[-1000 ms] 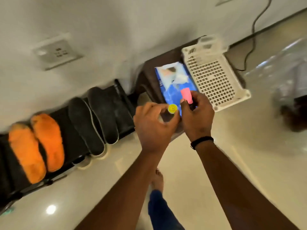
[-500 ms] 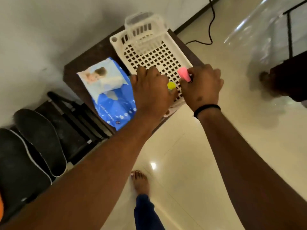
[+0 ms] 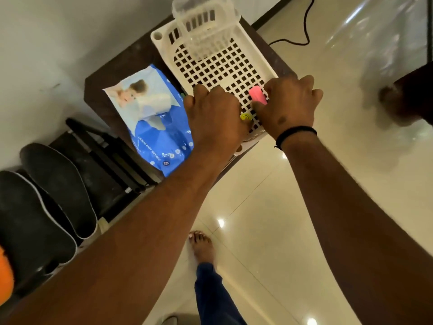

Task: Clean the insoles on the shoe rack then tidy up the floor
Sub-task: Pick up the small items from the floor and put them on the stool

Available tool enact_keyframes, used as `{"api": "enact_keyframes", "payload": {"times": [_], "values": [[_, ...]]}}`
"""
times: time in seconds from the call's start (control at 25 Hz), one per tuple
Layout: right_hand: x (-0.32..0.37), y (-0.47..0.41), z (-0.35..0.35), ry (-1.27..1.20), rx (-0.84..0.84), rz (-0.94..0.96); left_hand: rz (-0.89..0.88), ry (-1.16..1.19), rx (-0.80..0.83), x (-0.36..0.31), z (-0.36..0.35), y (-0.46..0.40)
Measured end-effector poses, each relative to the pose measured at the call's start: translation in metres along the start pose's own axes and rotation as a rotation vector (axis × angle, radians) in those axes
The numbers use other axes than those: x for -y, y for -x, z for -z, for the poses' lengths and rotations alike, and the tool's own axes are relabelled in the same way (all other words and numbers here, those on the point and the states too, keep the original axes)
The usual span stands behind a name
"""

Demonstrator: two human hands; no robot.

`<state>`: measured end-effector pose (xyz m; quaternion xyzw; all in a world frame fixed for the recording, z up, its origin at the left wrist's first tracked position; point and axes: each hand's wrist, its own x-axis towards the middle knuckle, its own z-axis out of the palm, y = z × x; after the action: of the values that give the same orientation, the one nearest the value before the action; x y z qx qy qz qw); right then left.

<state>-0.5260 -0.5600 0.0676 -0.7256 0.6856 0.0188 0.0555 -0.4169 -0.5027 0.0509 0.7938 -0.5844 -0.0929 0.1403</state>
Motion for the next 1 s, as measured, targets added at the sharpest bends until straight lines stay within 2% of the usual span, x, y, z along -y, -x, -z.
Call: {"api": "enact_keyframes", "payload": {"times": [0.24, 0.36, 0.48, 0.6, 0.72, 0.88, 1.0], "values": [[0.044, 0.032, 0.021, -0.157, -0.147, 0.155, 0.094, 0.288, -0.162, 0.041, 0.031, 0.027], [0.092, 0.065, 0.019, -0.276, -0.183, 0.270, 0.179, 0.475, -0.323, 0.083, 0.046, 0.062], [0.153, 0.116, 0.012, -0.353, -0.189, 0.374, 0.295, 0.518, -0.473, 0.136, 0.064, 0.108], [0.234, 0.197, -0.005, -0.390, -0.094, 0.566, 0.429, 0.484, -0.591, 0.224, 0.091, 0.178], [0.326, 0.312, -0.028, -0.395, 0.061, 0.767, 0.557, 0.446, -0.685, 0.329, 0.121, 0.285], [0.445, 0.488, -0.068, -0.432, 0.253, 0.930, 0.786, 0.371, -0.737, 0.466, 0.163, 0.448], [0.532, 0.638, -0.104, -0.406, 0.418, 1.042, 0.972, 0.311, -0.709, 0.564, 0.186, 0.583]]}}
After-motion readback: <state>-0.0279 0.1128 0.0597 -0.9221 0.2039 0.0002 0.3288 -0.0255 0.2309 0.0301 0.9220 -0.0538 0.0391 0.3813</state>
